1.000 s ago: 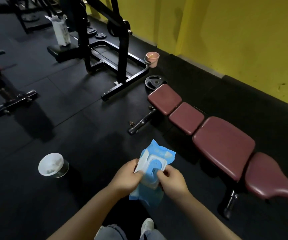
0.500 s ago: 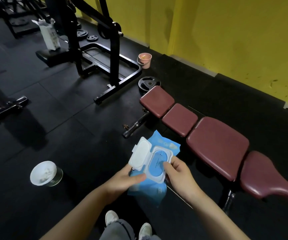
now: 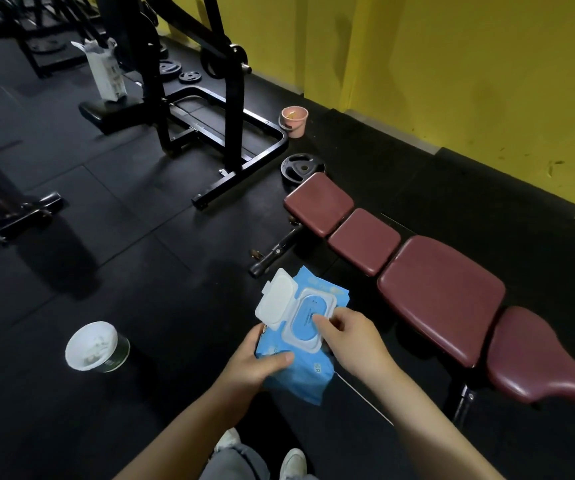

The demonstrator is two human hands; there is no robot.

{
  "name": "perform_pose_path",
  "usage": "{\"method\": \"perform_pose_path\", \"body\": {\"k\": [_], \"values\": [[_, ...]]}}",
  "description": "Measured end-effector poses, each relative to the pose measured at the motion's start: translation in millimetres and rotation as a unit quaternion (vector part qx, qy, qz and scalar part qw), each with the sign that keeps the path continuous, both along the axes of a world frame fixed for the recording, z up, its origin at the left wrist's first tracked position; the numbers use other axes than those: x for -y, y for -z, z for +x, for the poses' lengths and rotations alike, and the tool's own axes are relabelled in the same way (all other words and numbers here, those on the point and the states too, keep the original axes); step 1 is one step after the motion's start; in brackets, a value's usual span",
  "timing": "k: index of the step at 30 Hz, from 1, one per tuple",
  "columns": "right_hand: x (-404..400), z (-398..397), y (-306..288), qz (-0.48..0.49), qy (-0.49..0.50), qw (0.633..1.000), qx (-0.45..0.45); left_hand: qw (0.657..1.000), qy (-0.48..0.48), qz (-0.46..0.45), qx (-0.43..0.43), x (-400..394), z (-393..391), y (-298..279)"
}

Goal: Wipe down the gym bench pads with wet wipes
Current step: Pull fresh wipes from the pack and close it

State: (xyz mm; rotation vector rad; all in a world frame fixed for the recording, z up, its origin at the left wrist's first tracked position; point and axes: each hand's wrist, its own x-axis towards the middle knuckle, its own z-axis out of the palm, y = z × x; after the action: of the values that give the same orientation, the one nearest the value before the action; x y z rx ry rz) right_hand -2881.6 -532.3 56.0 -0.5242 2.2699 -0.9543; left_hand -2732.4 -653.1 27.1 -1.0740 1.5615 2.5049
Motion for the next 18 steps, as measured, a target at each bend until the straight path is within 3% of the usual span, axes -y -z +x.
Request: {"method": "perform_pose_path", "body": {"k": [3,5,8,12,14,18], "values": [[-1.5,-3.2,-9.7,0.103,-0.025,0.981,-0.165,0.999,-0.028,-0.017,0.015,0.5,-0.7,3.3],[-2.5,-0.7,-7.5,0.058,-0.046,0.966,-0.247,0.998,-0.043,-0.036,0.022,0.3,-1.5,2.6],[-3.5,3.7,4.9,0.002,-0.102,0.963,-0.250,0.997,-0.039,-0.070,0.019,-0.4,-0.7,-2.7],[-3.0,3.3,11.4,-0.021,-0.043,0.980,-0.194,0.995,-0.049,-0.085,0.022,-1.1,2.0,-7.1],[-4.4,6.8,9.2,-0.072,-0.042,0.972,-0.219,0.995,-0.062,-0.078,0.021,-1.7,2.2,-7.2],[-11.7,24.4,7.0,-0.158,-0.184,0.933,-0.264,0.991,-0.103,-0.077,0.027,-0.7,1.2,-3.1]]}}
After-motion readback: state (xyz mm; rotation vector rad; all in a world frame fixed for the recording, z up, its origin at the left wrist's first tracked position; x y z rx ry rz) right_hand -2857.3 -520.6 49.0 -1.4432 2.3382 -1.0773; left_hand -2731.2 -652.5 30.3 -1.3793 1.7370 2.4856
